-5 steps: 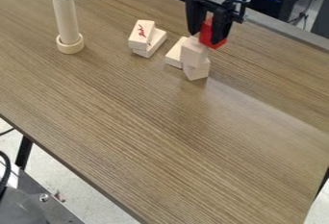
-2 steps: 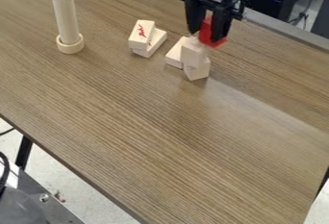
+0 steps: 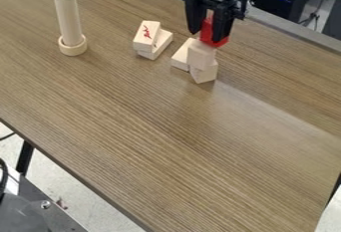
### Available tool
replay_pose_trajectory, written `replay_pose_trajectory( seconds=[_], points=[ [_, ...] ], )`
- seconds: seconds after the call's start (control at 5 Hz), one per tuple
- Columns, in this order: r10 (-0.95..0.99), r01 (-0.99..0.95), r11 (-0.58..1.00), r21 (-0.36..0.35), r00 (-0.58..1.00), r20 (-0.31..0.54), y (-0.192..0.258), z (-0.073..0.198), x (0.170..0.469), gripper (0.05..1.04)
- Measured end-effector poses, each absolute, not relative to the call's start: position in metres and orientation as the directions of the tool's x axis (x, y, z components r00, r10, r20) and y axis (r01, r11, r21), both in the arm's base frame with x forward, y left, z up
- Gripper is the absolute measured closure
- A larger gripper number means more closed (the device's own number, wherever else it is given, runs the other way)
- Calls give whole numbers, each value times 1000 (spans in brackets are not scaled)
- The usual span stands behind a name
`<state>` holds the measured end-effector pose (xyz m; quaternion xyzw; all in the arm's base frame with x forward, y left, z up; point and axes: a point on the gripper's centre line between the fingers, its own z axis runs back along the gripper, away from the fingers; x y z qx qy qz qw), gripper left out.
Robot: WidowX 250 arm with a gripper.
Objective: Move the red cube on top of the wood cube
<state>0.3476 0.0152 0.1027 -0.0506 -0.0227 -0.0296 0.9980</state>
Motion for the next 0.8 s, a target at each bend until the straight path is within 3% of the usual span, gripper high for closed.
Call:
replay_pose_trajectory(
  seconds=[0.8],
  points=[
    [-46, 50, 995, -86, 998, 53, 25, 103, 338, 541]
  ],
)
